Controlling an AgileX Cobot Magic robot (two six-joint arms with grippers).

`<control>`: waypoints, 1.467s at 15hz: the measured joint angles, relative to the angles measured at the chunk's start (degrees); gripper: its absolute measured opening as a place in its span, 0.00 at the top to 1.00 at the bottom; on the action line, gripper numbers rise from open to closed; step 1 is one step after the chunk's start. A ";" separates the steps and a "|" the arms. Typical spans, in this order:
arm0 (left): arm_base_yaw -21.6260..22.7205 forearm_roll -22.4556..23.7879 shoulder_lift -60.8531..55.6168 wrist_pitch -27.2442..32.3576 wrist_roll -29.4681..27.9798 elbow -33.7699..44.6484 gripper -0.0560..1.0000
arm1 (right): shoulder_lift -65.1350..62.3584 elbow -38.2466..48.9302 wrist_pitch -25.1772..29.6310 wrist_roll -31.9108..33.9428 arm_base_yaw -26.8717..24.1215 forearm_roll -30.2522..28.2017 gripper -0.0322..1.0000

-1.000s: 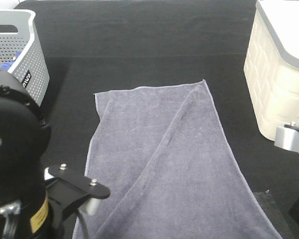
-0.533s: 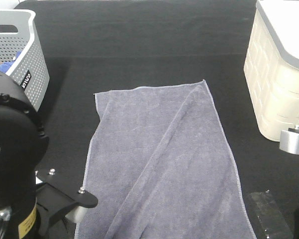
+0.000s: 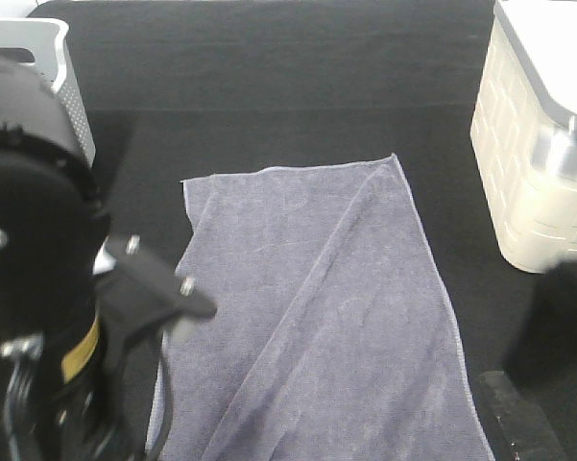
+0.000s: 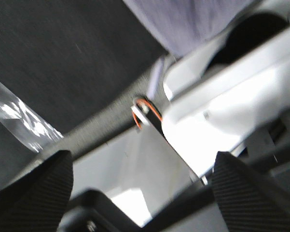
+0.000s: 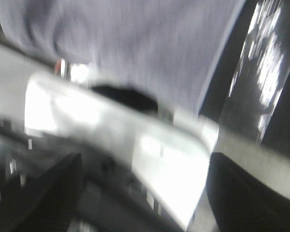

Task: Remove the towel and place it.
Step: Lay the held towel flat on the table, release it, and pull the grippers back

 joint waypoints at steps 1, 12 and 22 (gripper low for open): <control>0.06 5.61 0.00 -3.15 -1.38 -1.89 0.24 | 0.06 -2.46 -2.12 0.00 0.00 -0.11 0.33; 29.05 8.31 1.83 -35.41 -1.66 -15.30 0.35 | 19.82 -33.52 -3.95 -0.52 0.00 -2.01 0.39; 34.84 0.11 34.95 -26.47 5.50 -48.47 0.35 | 52.94 -67.78 -3.44 1.09 -0.11 -11.06 0.41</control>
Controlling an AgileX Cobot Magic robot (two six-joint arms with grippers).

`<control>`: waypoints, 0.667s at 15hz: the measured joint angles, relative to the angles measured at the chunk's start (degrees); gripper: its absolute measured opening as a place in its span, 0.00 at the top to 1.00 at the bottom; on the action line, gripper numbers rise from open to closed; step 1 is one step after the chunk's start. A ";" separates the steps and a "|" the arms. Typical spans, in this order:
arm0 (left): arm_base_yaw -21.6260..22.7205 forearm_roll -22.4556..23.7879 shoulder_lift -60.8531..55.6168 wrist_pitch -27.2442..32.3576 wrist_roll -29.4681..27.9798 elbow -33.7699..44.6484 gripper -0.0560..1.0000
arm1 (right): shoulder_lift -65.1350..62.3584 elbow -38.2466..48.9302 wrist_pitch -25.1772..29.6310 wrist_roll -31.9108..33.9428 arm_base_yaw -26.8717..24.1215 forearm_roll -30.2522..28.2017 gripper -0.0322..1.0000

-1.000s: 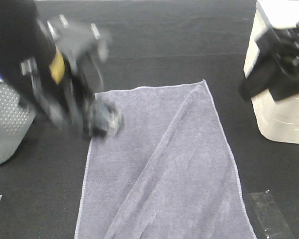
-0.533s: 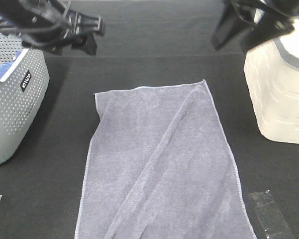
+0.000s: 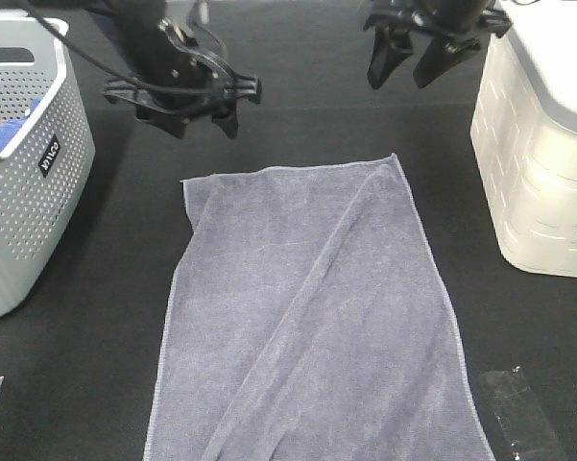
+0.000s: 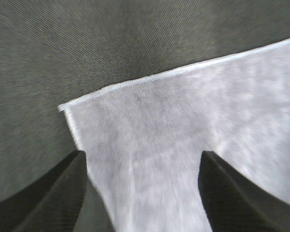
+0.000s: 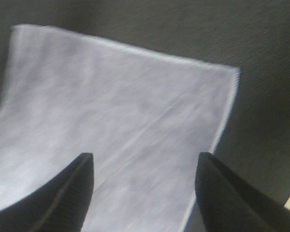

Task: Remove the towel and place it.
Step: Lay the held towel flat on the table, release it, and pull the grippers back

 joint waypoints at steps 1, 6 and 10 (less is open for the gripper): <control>0.00 -0.06 2.75 1.20 0.00 -3.15 0.35 | 3.09 -2.81 0.00 0.40 0.00 -2.06 0.43; 1.43 -1.95 12.38 4.70 0.00 -16.16 0.35 | 17.65 -13.12 0.00 3.55 -0.06 -7.79 0.45; 4.81 -4.93 13.29 6.07 0.80 -17.19 0.35 | 23.84 -17.48 0.69 5.84 -0.40 -10.94 0.45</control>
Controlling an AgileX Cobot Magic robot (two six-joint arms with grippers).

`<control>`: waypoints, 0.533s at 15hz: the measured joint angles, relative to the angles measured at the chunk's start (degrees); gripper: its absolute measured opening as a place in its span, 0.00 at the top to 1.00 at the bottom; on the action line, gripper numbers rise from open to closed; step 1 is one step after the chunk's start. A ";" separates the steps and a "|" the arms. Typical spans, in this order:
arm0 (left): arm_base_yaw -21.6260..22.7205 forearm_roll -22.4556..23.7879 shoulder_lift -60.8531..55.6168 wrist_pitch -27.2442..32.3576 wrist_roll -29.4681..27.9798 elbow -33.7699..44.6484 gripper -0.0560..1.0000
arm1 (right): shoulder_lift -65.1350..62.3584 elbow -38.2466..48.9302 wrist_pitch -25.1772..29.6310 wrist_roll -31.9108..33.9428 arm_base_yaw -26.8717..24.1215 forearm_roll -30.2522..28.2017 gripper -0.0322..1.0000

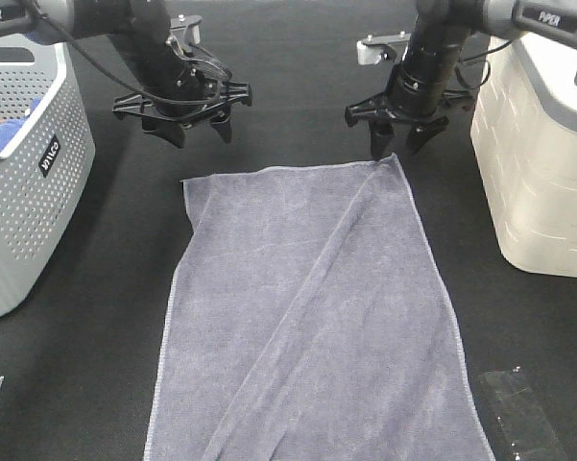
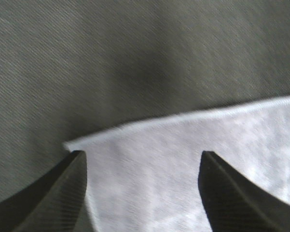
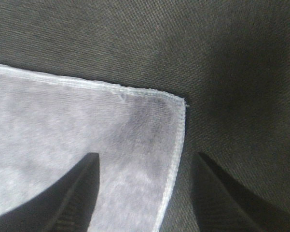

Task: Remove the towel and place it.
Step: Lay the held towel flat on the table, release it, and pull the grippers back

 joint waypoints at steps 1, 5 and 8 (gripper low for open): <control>0.00 -0.11 0.00 0.00 0.29 0.00 0.35 | 0.57 -0.06 0.00 0.00 -0.17 -0.06 0.45; 0.00 -0.86 0.00 0.00 0.52 0.00 0.35 | 2.18 -0.06 -1.03 0.17 -1.38 0.06 0.45; 0.00 -1.09 0.00 0.00 0.69 0.00 0.35 | 2.64 -0.06 -3.78 -0.06 -1.95 1.95 0.45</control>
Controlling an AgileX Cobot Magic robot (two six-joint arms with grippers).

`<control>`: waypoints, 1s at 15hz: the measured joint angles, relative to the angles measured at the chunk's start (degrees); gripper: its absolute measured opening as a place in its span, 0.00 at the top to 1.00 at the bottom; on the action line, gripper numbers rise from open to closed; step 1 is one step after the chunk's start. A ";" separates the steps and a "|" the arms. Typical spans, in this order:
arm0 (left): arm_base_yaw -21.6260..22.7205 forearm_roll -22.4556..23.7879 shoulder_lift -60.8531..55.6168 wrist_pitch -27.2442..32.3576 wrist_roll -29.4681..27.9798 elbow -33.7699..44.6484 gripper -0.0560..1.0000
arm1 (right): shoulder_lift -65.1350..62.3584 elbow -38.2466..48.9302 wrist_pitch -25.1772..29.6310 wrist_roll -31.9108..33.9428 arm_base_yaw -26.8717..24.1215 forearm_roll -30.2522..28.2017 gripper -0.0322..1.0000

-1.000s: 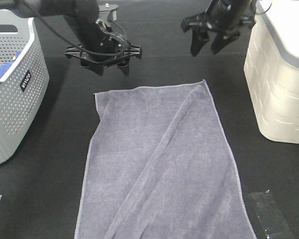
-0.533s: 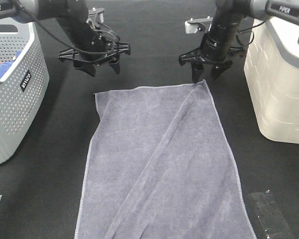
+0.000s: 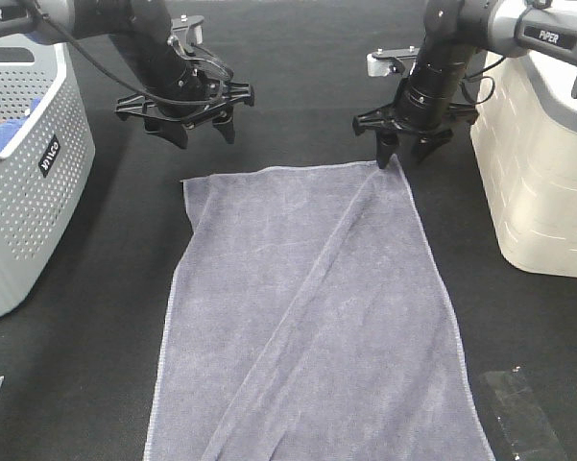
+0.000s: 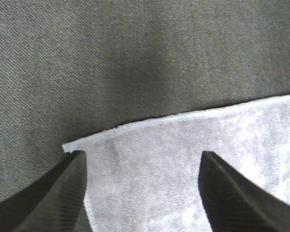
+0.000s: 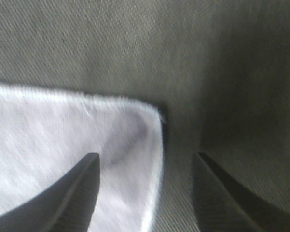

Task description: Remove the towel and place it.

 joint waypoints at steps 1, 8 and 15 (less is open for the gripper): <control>0.00 -0.23 0.00 0.00 0.00 0.00 0.35 | 0.29 -0.17 -0.86 -0.17 0.00 0.97 0.45; -0.06 -0.40 0.00 0.23 0.00 0.00 0.35 | 2.58 -0.57 -1.26 -0.17 -0.63 0.69 0.55; -0.06 -0.40 0.00 0.23 0.00 0.00 0.35 | 3.55 -5.33 1.78 -1.43 -0.74 1.03 0.97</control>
